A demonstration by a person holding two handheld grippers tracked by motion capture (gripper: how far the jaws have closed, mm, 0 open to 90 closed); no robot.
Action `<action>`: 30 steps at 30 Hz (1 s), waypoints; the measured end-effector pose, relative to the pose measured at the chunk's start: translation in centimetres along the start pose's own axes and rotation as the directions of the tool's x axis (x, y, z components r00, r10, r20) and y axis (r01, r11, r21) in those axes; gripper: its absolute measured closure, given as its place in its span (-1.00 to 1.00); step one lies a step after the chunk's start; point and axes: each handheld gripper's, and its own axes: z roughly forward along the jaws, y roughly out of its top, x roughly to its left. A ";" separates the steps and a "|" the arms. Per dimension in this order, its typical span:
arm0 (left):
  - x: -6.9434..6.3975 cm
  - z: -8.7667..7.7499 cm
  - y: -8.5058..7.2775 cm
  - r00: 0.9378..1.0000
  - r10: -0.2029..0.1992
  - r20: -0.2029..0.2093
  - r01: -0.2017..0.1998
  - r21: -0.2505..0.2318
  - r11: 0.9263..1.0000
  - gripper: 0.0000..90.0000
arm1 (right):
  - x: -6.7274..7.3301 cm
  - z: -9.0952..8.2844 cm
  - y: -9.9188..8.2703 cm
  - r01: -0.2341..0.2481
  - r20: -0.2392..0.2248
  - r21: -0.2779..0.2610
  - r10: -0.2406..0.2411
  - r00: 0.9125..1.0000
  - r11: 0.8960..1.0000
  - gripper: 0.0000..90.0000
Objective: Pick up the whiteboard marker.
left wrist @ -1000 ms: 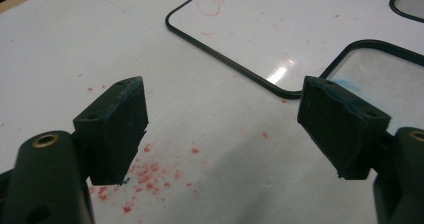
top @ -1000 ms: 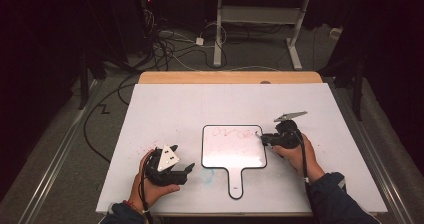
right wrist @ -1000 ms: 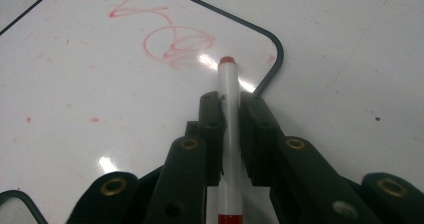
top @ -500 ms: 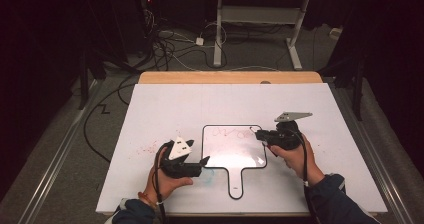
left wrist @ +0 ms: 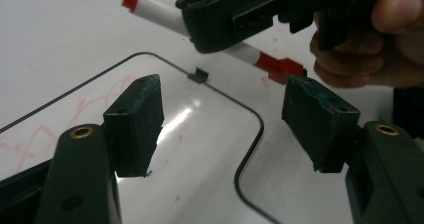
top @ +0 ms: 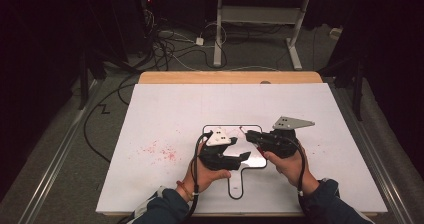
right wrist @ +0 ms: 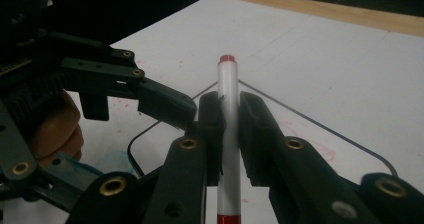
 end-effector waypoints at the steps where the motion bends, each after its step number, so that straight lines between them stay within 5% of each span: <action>1: -0.1 0.3 0.1 1.000 -0.003 0.005 0.003 -0.001 1.000 -0.25 | 0.1 0.0 0.0 0.003 0.002 -0.008 -0.003 1.000 1.000 0.81; 18: 0.3 1.8 0.6 0.998 -0.054 0.029 0.055 -0.036 0.998 0.05 | 1.1 0.1 -0.2 0.020 -0.030 -0.050 -0.021 0.999 0.999 0.81; 30: 0.6 1.4 0.7 0.998 0.009 -0.057 -0.009 -0.012 1.000 0.50 | 1.2 -0.4 -0.1 0.038 -0.016 -0.072 -0.039 0.999 0.997 0.81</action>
